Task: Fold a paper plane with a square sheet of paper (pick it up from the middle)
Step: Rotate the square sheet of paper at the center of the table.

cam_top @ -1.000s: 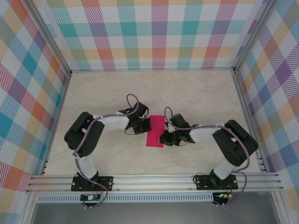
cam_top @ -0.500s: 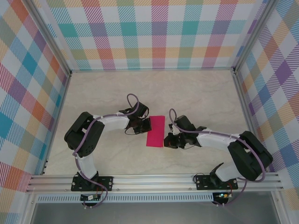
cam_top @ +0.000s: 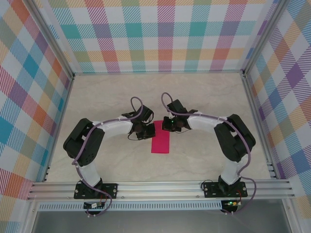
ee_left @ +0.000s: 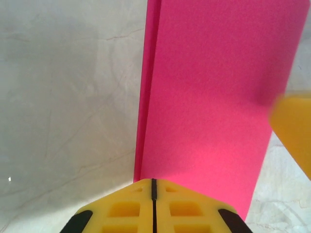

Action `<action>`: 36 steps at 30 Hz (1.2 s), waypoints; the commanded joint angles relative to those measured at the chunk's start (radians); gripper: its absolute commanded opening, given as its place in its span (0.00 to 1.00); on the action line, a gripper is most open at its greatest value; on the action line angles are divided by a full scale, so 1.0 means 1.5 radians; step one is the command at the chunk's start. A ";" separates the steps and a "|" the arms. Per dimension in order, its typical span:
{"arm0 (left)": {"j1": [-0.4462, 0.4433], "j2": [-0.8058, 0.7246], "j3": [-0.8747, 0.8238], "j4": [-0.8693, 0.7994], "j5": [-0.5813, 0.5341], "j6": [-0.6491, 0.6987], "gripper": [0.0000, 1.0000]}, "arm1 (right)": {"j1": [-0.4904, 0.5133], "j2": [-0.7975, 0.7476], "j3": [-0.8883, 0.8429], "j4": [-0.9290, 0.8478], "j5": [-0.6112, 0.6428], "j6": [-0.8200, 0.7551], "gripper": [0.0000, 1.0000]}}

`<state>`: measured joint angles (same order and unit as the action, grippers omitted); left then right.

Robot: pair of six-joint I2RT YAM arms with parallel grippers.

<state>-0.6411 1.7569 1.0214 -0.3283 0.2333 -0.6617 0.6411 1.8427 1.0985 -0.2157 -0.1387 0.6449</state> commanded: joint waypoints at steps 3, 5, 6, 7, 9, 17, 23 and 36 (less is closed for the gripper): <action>-0.003 -0.063 -0.052 -0.006 0.005 -0.030 0.08 | -0.010 0.061 0.053 -0.058 0.022 -0.005 0.03; -0.004 -0.077 -0.065 0.010 0.019 -0.041 0.09 | -0.015 0.067 0.054 -0.071 0.038 0.004 0.03; -0.005 -0.087 -0.073 0.021 0.026 -0.049 0.09 | -0.020 0.066 0.049 -0.076 0.049 0.012 0.03; -0.006 -0.095 -0.079 0.028 0.033 -0.056 0.09 | -0.022 0.065 0.046 -0.086 0.067 0.022 0.03; -0.012 -0.110 -0.090 0.055 0.033 -0.070 0.10 | -0.031 0.058 0.037 -0.109 0.095 0.044 0.03; -0.074 -0.140 -0.094 0.089 0.003 -0.114 0.12 | -0.053 -0.045 -0.066 -0.150 0.180 0.171 0.02; -0.131 -0.096 -0.083 0.171 0.031 -0.154 0.12 | -0.070 -0.187 -0.160 0.011 0.042 0.105 0.06; -0.184 0.028 -0.013 0.190 0.015 -0.158 0.05 | -0.121 -0.290 -0.335 0.134 -0.151 0.091 0.05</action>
<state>-0.9051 1.7828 0.9733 -0.0639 0.2680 -0.8894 0.4644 1.4059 0.6243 -0.0868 -0.2810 0.7780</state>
